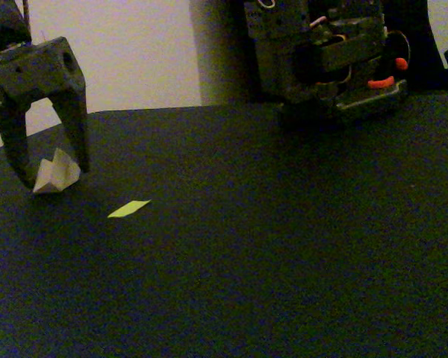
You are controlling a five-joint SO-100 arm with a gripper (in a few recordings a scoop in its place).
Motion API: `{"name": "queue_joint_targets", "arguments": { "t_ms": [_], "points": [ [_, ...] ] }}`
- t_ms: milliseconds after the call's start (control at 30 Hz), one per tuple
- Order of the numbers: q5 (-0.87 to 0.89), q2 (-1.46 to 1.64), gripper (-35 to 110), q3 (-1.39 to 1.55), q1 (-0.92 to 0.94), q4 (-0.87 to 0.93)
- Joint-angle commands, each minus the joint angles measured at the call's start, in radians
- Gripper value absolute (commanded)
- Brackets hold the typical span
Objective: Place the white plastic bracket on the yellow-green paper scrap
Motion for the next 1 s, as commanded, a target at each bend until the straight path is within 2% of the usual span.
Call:
{"name": "queue_joint_targets", "arguments": {
  "t_ms": [0,567,733,967],
  "points": [
    [0.005,0.037,28,-0.02,0.034,-0.005],
    [-0.005,0.041,7,-0.015,0.035,-0.012],
    [0.014,0.12,0,-0.018,0.015,0.029],
    [0.028,0.229,0,-0.074,-0.046,0.146]
  ]
}}
